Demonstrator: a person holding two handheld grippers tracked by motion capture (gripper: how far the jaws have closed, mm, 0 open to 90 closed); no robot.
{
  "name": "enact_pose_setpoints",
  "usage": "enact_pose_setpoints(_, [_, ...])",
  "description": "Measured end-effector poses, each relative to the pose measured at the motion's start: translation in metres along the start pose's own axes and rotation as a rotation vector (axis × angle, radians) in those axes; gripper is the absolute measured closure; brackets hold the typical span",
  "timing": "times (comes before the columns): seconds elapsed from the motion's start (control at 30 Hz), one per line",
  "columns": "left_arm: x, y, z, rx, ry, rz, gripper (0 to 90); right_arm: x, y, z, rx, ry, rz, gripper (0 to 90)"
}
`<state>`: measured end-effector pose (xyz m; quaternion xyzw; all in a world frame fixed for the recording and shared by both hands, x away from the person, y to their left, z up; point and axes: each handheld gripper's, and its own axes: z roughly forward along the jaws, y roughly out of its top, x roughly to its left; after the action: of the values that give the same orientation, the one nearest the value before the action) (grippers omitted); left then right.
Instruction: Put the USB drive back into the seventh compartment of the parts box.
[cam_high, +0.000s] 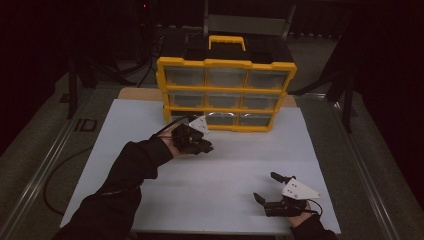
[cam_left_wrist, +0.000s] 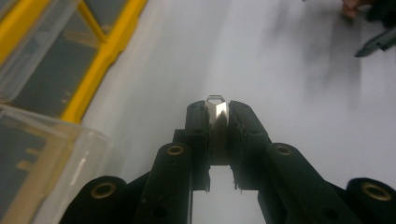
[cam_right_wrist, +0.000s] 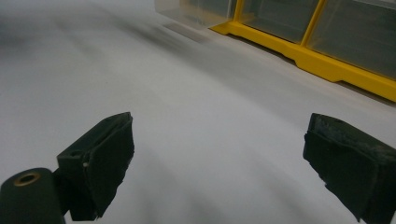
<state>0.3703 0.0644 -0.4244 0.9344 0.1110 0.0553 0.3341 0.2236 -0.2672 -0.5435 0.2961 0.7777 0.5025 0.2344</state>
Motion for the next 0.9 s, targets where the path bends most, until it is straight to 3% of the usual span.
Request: enact_pose_setpoints(0.9, [0.040, 0.002, -0.031, -0.028, 0.123, -0.090, 79.7, 0.000, 0.000, 0.000, -0.002, 0.002, -0.005, 8.7])
